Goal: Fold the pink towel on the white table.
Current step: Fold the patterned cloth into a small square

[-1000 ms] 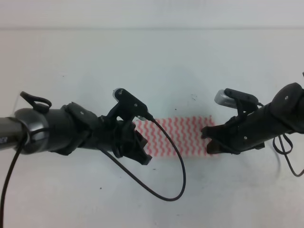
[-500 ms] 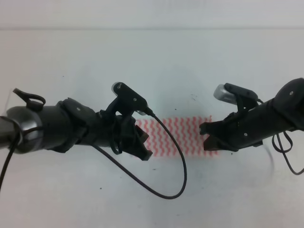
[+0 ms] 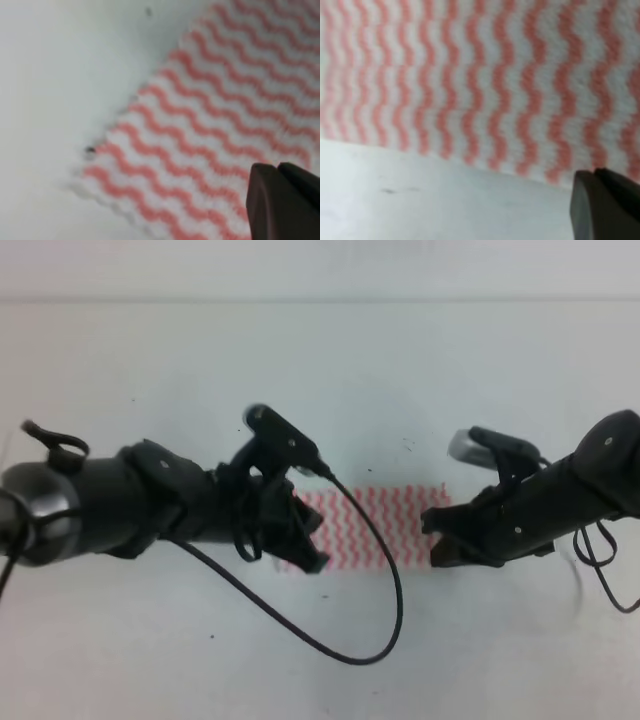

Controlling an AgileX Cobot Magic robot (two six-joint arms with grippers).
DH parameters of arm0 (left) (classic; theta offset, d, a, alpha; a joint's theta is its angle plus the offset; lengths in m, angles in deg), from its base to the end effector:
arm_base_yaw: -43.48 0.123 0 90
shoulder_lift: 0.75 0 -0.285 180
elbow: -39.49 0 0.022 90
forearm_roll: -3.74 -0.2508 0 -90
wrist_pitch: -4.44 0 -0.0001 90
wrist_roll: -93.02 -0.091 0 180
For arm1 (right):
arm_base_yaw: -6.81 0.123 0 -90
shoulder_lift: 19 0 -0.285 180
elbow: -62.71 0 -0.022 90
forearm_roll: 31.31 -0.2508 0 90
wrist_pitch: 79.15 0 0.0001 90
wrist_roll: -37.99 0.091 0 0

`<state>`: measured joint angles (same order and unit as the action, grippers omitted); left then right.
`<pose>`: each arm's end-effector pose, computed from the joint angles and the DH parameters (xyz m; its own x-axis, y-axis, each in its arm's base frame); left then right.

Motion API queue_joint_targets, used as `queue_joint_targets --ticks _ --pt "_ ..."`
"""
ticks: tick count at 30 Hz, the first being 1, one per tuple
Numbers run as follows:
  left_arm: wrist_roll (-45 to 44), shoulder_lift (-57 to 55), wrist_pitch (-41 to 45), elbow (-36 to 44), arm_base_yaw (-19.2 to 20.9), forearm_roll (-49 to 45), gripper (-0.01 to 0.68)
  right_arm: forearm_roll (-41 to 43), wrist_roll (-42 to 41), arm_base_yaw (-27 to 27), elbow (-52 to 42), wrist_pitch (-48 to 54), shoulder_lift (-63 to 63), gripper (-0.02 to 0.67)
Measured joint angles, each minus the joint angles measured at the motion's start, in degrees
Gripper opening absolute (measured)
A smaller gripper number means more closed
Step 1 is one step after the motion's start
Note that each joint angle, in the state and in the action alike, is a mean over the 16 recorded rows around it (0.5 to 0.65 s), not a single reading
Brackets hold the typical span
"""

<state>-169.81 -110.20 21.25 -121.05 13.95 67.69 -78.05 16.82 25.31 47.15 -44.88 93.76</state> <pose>0.3053 -0.2002 0.1876 -0.3784 0.5918 -0.7118 0.8085 0.5857 0.0571 0.3275 0.1490 0.1734 -0.9554 0.0111 -0.2951 -0.1440 0.8549 0.4984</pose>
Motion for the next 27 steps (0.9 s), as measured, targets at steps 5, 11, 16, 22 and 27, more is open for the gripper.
queue_joint_targets --ticks 5,11,16,22,27 --pt "-0.9 1.3 1.4 0.0 1.9 2.0 0.0 -0.1 0.3 0.0 0.3 -0.1 -3.1 -0.002" --pt "-7.3 0.6 4.9 0.0 4.0 9.9 0.0 -0.1 0.9 0.0 0.7 -0.5 -6.6 -0.002" --pt "-14.4 -2.5 8.0 0.0 5.0 17.8 0.0 -0.1 1.4 0.0 0.7 -0.8 -7.9 -0.002" --pt "-21.9 -6.8 10.3 0.0 5.0 25.9 0.0 0.0 1.7 0.0 0.7 -1.1 -8.0 -0.002" --pt "-23.9 -9.2 10.9 0.0 5.0 28.2 0.0 0.1 1.8 0.0 0.7 -2.3 -8.0 -0.001"
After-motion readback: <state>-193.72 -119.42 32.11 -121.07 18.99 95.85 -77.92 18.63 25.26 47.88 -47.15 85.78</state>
